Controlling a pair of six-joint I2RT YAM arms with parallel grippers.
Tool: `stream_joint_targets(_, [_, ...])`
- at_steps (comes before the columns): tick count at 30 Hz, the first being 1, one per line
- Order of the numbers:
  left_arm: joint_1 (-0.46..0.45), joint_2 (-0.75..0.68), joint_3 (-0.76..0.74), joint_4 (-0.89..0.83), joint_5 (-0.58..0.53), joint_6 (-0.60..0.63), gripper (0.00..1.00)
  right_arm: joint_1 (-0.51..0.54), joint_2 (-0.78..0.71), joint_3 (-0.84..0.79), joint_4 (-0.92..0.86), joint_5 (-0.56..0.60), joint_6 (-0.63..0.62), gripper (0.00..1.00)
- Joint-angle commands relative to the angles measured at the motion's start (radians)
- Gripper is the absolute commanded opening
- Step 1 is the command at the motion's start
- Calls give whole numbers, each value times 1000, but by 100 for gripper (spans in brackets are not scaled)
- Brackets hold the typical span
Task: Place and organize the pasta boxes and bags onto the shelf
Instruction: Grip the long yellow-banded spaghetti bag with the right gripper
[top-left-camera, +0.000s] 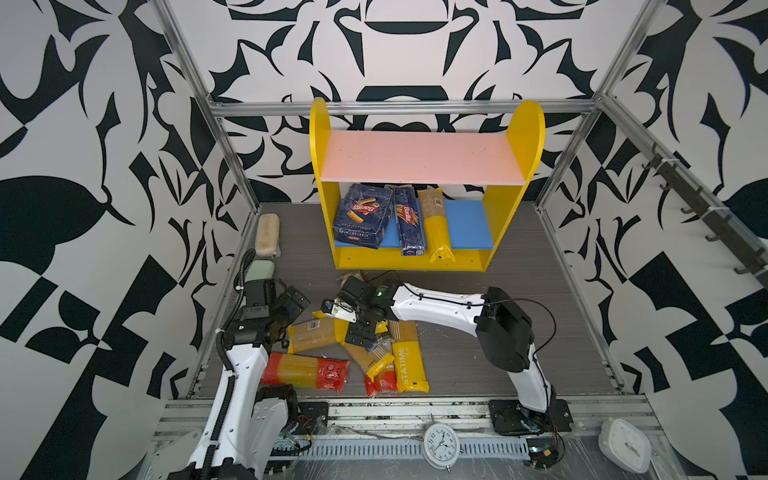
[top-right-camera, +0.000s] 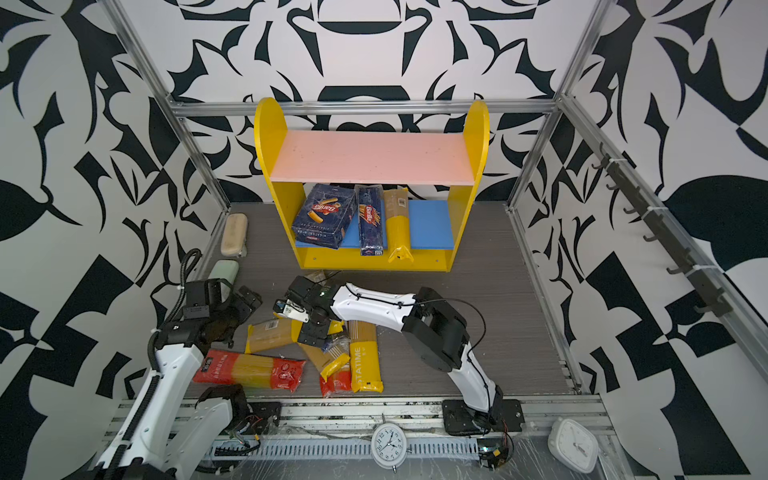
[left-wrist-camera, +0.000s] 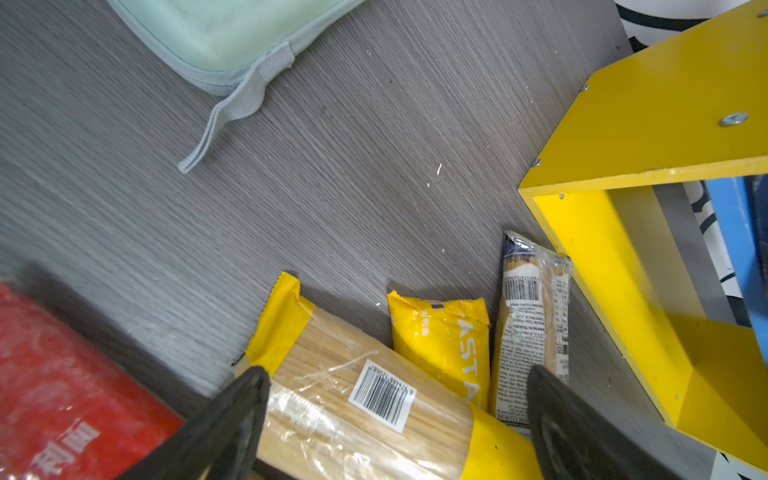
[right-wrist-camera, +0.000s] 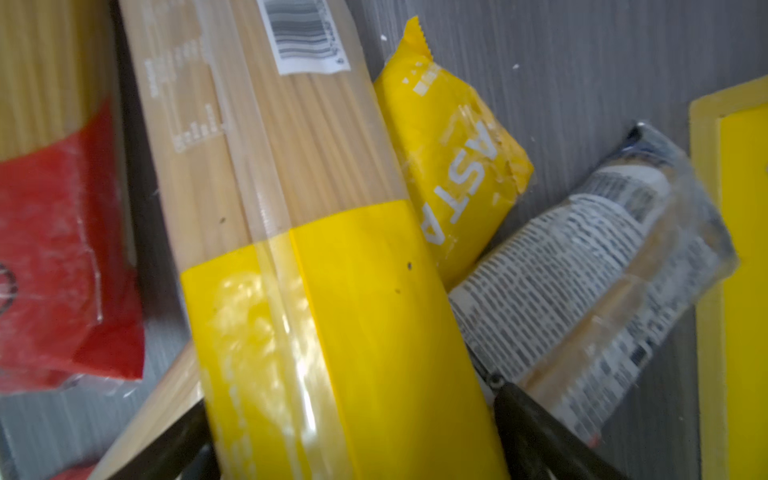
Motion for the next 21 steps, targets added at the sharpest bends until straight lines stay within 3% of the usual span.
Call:
stream_joint_targets(1, [10,-16,12,5,14,6,99,0,7,44,-40,14,-18,99])
stream_joint_targets(4, [15,-28,12,2,14,8,99,-3,18,55,-50,14,-13,88])
stream_joint_targets(8, [20,-36,7,-5,13,9,99,-9,9,48,-59,21,0,59])
stream_joint_targets(15, [22,-62,-6,-15,5,-2,99,-24,-47,-9,-31,31,17,34])
stream_joint_targets(18, [24,-69,-1,-21,5,-8,99,-36,-65,-20,-25,25,37,12])
stream_joint_targets(21, [24,-72,9,-35,5,-9,99,-43,-87,-43,-14,17,52,0])
